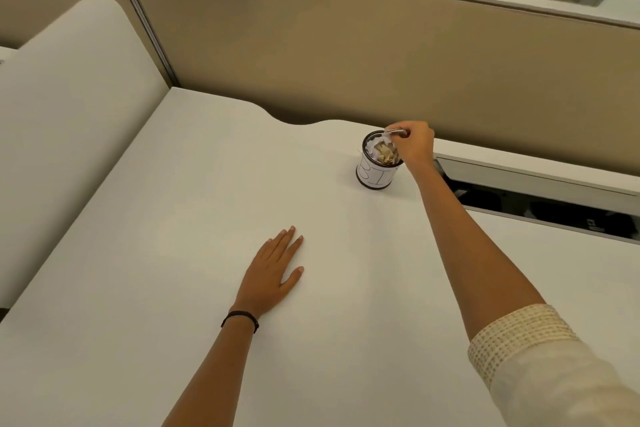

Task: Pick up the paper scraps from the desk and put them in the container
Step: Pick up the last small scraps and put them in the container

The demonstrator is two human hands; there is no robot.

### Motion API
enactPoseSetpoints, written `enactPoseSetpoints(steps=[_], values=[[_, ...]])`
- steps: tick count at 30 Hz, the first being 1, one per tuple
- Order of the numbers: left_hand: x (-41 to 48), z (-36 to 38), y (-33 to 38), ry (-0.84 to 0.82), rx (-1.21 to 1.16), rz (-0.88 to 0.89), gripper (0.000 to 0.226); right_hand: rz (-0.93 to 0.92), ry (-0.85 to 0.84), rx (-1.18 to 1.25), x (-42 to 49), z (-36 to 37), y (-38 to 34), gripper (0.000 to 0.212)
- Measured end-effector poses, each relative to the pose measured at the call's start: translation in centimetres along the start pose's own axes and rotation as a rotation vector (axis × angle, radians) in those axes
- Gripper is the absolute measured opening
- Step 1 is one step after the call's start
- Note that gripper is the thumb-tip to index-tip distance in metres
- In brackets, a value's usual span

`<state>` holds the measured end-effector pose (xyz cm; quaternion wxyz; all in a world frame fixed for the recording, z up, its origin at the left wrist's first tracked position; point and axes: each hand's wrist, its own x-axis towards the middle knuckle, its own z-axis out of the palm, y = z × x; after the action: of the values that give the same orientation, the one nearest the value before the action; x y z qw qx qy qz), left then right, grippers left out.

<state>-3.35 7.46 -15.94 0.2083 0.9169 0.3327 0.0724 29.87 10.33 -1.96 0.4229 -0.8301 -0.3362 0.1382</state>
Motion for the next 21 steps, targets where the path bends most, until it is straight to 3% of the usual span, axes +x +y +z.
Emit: enactPoseSetpoints(steps=[8,11,15,19,21], values=[[-0.8,-0.8,-1.6,0.047,0.004,-0.091,0.059,-0.134,-0.064,-0.29,-0.7,-0.8,-0.1,0.015],[-0.7,-0.9,-1.7,0.062,-0.018,-0.095,0.059,-0.095,-0.019,-0.307,-1.6,-0.9,-0.3,0.025],[-0.7,-1.0,-1.7,0.066,-0.033,-0.093,0.059,-0.05,-0.019,-0.388,-2.8,-0.4,-0.2,0.018],[-0.6,-1.1,-1.8,0.075,-0.05,-0.099,0.059,-0.068,0.113,-0.45,-4.1,0.6,-0.8,0.026],[-0.6,-1.1,-1.7,0.074,-0.045,-0.099,0.057,-0.166,0.226,-0.424,-4.8,1.8,-1.3,0.031]])
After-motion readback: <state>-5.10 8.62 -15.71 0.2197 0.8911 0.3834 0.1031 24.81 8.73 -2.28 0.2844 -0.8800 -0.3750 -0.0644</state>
